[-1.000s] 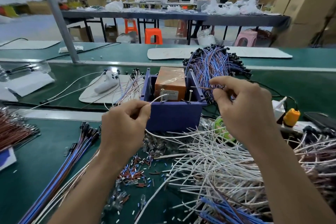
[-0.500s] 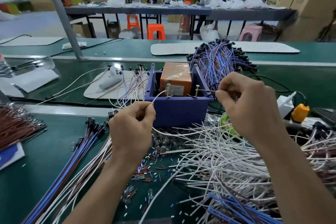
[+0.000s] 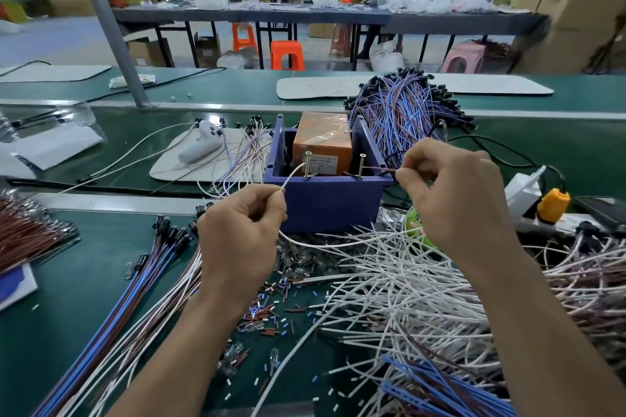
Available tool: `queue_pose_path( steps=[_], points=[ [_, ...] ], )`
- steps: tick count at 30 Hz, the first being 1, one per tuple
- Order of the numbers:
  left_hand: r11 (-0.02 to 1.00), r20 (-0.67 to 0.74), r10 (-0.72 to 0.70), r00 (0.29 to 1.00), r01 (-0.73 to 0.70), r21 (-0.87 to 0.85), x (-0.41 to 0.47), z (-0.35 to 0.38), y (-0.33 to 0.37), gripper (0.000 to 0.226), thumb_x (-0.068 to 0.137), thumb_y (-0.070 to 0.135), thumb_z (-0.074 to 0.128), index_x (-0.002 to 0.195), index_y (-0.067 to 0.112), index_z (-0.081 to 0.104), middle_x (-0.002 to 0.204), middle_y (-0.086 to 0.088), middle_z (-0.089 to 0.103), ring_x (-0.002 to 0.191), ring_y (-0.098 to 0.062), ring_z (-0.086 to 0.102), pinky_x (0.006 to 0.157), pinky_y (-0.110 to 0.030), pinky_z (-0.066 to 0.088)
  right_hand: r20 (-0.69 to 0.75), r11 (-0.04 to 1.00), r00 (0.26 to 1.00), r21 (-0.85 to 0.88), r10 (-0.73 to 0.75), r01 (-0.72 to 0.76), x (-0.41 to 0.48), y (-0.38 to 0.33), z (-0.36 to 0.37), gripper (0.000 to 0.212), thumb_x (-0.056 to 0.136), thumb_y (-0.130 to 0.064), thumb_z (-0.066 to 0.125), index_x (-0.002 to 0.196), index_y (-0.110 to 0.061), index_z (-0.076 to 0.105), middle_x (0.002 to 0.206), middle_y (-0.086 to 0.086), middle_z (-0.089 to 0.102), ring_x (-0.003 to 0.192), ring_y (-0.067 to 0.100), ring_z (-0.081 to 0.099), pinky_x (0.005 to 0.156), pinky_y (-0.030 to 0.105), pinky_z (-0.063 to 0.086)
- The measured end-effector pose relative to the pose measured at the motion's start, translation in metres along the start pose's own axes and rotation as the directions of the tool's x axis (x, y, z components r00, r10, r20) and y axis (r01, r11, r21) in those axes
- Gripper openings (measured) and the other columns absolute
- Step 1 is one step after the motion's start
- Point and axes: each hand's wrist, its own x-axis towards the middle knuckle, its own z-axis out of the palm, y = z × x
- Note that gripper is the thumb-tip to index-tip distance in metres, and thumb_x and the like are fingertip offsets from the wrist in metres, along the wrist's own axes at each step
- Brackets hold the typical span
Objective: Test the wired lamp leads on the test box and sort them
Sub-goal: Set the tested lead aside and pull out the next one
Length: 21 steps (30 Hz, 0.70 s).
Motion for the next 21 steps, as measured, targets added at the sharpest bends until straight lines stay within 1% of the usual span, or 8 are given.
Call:
queue_pose_path(
  steps=[5, 7, 9, 10, 13, 16, 19, 21],
  points=[
    [0.999, -0.001, -0.033, 0.999, 0.033, -0.024, 0.0, 0.001, -0.001, 0.012, 0.09, 0.037, 0.065, 0.083, 0.043, 0.072, 0.069, 0.021, 0.071, 0.052, 0.0, 0.06, 0.051, -0.01, 0.041, -0.009, 1.0, 1.0, -0.007, 0.019, -0.019, -0.001, 0.001, 0.002, 0.013, 0.093, -0.023, 0.073, 0.082, -0.024, 0.066, 0.066, -0.008, 0.068, 0.074, 0.032, 0.061, 0.087, 0.035, 0.042],
    [0.999, -0.001, -0.037, 0.999, 0.037, -0.028, 0.0, 0.001, -0.001, 0.017, 0.091, 0.034, 0.067, 0.078, 0.044, 0.072, 0.068, 0.02, 0.071, 0.051, 0.001, 0.059, 0.051, -0.01, 0.041, -0.013, 1.0, 0.999, -0.005, 0.031, -0.031, -0.001, -0.001, 0.0, 0.012, 0.092, -0.022, 0.074, 0.082, -0.023, 0.068, 0.067, -0.007, 0.069, 0.074, 0.03, 0.063, 0.086, 0.034, 0.043],
    [0.998, -0.012, -0.053, 0.999, 0.053, -0.029, -0.001, 0.0, 0.0, 0.018, 0.091, 0.033, 0.067, 0.076, 0.043, 0.072, 0.069, 0.019, 0.071, 0.052, 0.0, 0.061, 0.051, -0.011, 0.043, -0.017, 0.999, 0.999, 0.024, 0.031, -0.031, 0.0, -0.005, -0.007, 0.012, 0.087, -0.021, 0.078, 0.079, -0.022, 0.07, 0.067, -0.01, 0.07, 0.068, 0.02, 0.067, 0.08, 0.034, 0.051],
    [0.997, -0.027, -0.063, 0.998, 0.062, -0.038, -0.001, 0.0, 0.001, 0.016, 0.091, 0.033, 0.067, 0.077, 0.04, 0.073, 0.068, 0.018, 0.072, 0.053, -0.001, 0.062, 0.052, -0.012, 0.044, -0.014, 0.999, 0.999, 0.038, 0.029, -0.028, 0.001, -0.007, -0.013, 0.012, 0.084, -0.02, 0.08, 0.076, -0.022, 0.071, 0.065, -0.013, 0.069, 0.063, 0.012, 0.066, 0.074, 0.031, 0.054],
    [0.995, -0.053, -0.081, 0.995, 0.077, -0.063, -0.003, -0.003, 0.004, 0.016, 0.089, 0.035, 0.066, 0.077, 0.032, 0.075, 0.065, 0.013, 0.071, 0.053, -0.006, 0.063, 0.051, -0.017, 0.048, 0.081, 0.999, 0.996, 0.04, 0.029, -0.032, 0.002, -0.012, -0.029, 0.016, 0.077, -0.02, 0.083, 0.067, -0.026, 0.073, 0.056, -0.016, 0.066, 0.061, 0.002, 0.065, 0.062, 0.019, 0.051],
    [0.993, -0.054, -0.096, 0.994, 0.091, -0.076, -0.002, -0.01, 0.01, 0.014, 0.087, 0.032, 0.07, 0.074, 0.029, 0.076, 0.06, 0.009, 0.068, 0.049, -0.005, 0.057, 0.048, -0.019, 0.045, 0.229, 0.999, 0.973, -0.019, 0.035, -0.031, -0.003, -0.019, -0.044, 0.018, 0.074, -0.022, 0.083, 0.062, -0.03, 0.073, 0.056, -0.021, 0.066, 0.061, -0.002, 0.065, 0.06, 0.019, 0.05],
    [0.958, -0.012, -0.182, 0.983, 0.174, -0.228, 0.004, -0.018, 0.019, 0.011, 0.082, 0.033, 0.073, 0.076, 0.026, 0.078, 0.052, 0.005, 0.061, 0.045, -0.01, 0.047, 0.043, -0.023, 0.039, 0.304, 0.997, 0.952, -0.073, 0.044, -0.023, -0.008, -0.023, -0.057, 0.018, 0.074, -0.029, 0.084, 0.062, -0.033, 0.071, 0.058, -0.023, 0.066, 0.064, -0.002, 0.063, 0.059, 0.019, 0.046],
    [0.883, 0.063, -0.272, 0.96, 0.275, -0.381, 0.009, -0.021, 0.026, 0.012, 0.082, 0.029, 0.075, 0.073, 0.022, 0.078, 0.052, 0.002, 0.06, 0.042, -0.012, 0.047, 0.042, -0.022, 0.041, 0.328, 0.994, 0.943, -0.109, 0.053, -0.019, -0.01, -0.023, -0.063, 0.018, 0.077, -0.033, 0.083, 0.065, -0.034, 0.07, 0.06, -0.022, 0.066, 0.064, -0.002, 0.062, 0.058, 0.019, 0.044]
  ],
)
